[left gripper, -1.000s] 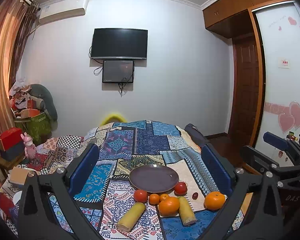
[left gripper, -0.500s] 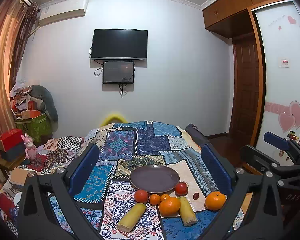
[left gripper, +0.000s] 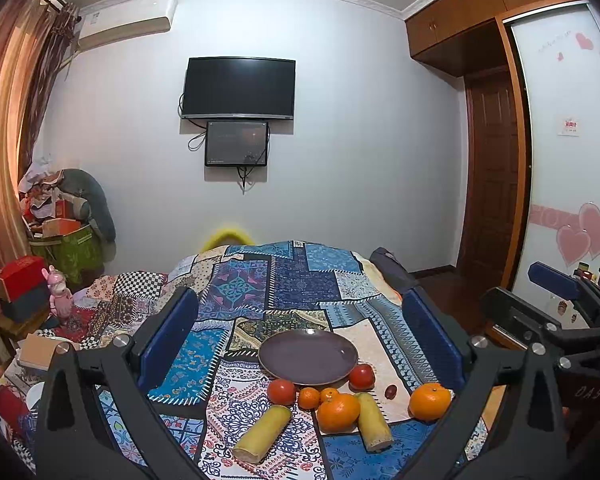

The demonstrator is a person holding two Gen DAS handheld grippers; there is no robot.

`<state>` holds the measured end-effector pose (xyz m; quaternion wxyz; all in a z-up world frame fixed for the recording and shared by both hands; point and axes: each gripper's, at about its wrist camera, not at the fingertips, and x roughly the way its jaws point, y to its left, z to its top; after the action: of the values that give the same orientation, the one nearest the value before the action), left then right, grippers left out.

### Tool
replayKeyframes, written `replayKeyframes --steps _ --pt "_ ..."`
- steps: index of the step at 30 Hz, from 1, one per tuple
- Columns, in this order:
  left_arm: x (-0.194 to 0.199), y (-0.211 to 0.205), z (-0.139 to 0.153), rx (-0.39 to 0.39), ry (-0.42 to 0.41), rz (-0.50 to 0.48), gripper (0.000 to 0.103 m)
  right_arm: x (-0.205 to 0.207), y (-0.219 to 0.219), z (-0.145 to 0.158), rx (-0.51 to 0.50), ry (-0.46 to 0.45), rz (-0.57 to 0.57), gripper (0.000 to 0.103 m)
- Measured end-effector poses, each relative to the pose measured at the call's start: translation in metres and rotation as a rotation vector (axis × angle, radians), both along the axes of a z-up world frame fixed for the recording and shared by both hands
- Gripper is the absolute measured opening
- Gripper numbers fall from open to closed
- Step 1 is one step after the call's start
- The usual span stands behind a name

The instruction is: Organize fruits

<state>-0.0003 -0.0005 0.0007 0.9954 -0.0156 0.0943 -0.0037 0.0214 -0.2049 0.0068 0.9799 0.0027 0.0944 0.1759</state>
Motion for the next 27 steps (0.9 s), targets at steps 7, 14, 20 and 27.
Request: replayKeyframes --steps 7,14,20,27 --pt "-0.001 -0.001 0.001 0.007 -0.007 0.003 0.103 -0.001 0.0 0.0 0.001 -0.001 0.0 0.103" --pt "-0.001 0.0 0.0 0.003 -0.004 -0.003 0.103 0.0 0.001 0.0 -0.003 -0.004 0.0 0.103" --pt "0.002 -0.001 -0.002 0.0 0.0 -0.009 0.103 0.005 0.001 -0.004 -0.009 0.013 0.008 0.103" --pt "0.019 0.002 -0.015 -0.008 0.063 -0.023 0.088 0.016 -0.003 -0.017 -0.021 0.048 0.012 0.092"
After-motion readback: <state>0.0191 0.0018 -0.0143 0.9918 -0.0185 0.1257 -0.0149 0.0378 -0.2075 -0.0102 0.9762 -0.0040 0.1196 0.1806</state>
